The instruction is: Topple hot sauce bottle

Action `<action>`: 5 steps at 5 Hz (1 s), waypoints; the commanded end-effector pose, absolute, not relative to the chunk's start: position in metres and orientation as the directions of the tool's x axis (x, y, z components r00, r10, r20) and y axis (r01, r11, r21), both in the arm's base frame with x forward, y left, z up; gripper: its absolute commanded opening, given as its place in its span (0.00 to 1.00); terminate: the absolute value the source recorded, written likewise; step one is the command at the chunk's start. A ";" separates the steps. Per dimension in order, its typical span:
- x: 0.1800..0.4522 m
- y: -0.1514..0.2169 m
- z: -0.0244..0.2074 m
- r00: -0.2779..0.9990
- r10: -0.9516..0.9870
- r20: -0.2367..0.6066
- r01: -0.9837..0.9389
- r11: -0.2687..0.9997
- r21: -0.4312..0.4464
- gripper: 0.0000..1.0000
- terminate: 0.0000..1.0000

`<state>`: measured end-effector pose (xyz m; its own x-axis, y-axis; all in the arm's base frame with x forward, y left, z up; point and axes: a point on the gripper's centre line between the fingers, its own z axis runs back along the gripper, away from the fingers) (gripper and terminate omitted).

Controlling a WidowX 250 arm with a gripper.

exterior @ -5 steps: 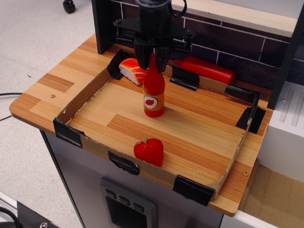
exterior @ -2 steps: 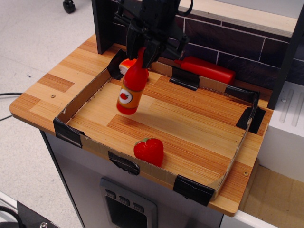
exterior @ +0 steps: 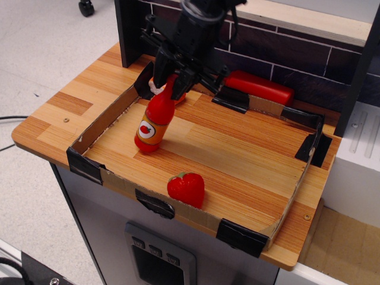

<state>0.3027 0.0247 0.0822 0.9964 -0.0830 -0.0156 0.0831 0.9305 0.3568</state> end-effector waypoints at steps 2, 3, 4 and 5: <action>0.326 0.003 0.068 0.989 -0.143 -0.040 0.148 0.923 0.354 0.00 0.00; 0.335 -0.005 0.053 0.981 -0.187 -0.046 0.191 0.915 0.356 0.00 0.00; 0.335 -0.009 0.040 0.974 -0.223 -0.024 0.218 0.917 0.333 0.00 0.00; 0.337 -0.008 0.030 0.974 -0.225 -0.003 0.215 0.925 0.313 0.00 0.00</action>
